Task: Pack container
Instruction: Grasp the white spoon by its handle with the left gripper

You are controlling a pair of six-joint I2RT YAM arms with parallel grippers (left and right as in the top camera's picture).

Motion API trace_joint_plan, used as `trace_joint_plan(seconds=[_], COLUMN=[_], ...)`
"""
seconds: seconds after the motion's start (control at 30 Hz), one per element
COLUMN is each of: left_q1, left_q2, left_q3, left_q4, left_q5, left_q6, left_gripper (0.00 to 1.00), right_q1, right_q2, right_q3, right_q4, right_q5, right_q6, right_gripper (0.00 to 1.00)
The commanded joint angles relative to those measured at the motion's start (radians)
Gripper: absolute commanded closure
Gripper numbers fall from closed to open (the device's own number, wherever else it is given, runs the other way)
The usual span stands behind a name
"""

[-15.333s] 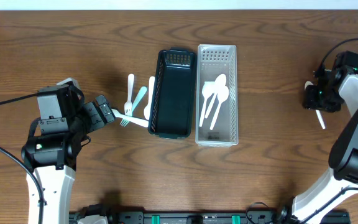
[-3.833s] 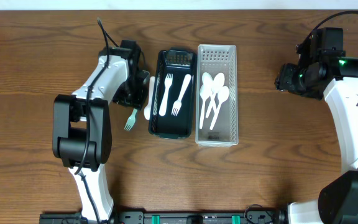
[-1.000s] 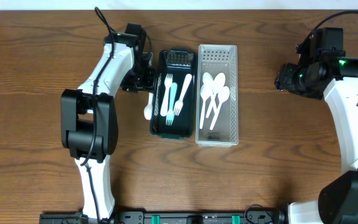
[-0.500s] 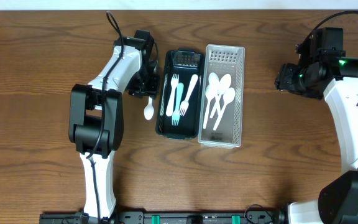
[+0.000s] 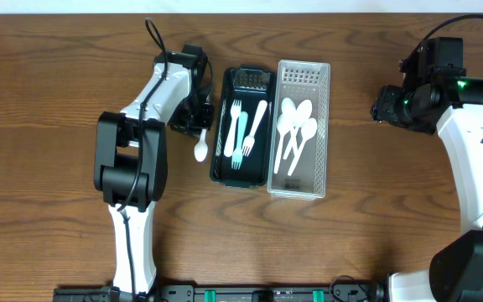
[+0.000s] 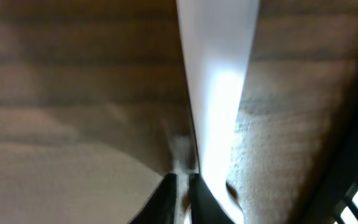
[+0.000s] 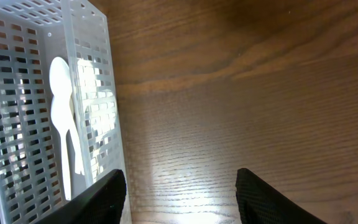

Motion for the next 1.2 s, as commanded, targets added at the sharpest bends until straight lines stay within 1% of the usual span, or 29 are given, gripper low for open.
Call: trace_joint_plan(seconds=[0.0,0.03,0.1,0.27,0.43,0.57,0.63,0.73,0.8,0.87,0.97,1.17], left_q1=[0.005,0.005,0.005,0.005,0.005,0.004,0.003,-0.002,-0.004,-0.004,-0.003,-0.003], left_q2=[0.016,0.016,0.016,0.009,-0.036,-0.077,-0.078,-0.075,-0.073,-0.072,-0.072,-0.072], left_q3=[-0.008,-0.008,-0.008,-0.007,0.003,0.004,0.003,-0.006,-0.007,-0.007,-0.012,-0.074], left_q4=[-0.03,-0.037,-0.052,-0.066,-0.061,-0.029,-0.013,0.024,0.035,0.037,0.038,0.084], left_q5=[-0.007,-0.007,-0.003,-0.003,0.003,0.077,0.123,0.172,0.172,0.167,0.142,0.142], left_q6=[-0.002,-0.003,-0.006,-0.017,-0.037,-0.055,-0.082,-0.092,-0.092,-0.092,-0.092,-0.092], left_gripper=[0.73,0.68,0.64,0.64,0.64,0.62,0.6,0.59,0.54,0.53,0.52,0.52], right_q1=[-0.003,-0.003,-0.003,-0.003,-0.003,-0.003,-0.003,-0.003,-0.003,-0.003,-0.003,-0.003], right_q2=[0.001,0.001,0.001,0.001,0.001,0.001,0.001,0.001,0.001,0.001,0.001,0.001], right_q3=[0.0,0.0,0.0,0.0,0.0,0.0,0.0,0.0,0.0,0.0,0.0,0.0], right_q4=[0.0,0.001,0.003,0.007,0.006,0.006,0.006,0.006,0.005,0.002,0.003,0.006], right_q5=[-0.008,-0.008,-0.008,-0.008,-0.008,-0.008,-0.008,-0.008,-0.008,-0.008,-0.008,-0.008], right_q6=[-0.007,-0.007,-0.007,-0.007,-0.007,-0.007,-0.007,-0.007,-0.007,-0.007,-0.007,-0.006], right_gripper=[0.4,0.4,0.4,0.39,0.39,0.39,0.39,0.39,0.39,0.39,0.39,0.4])
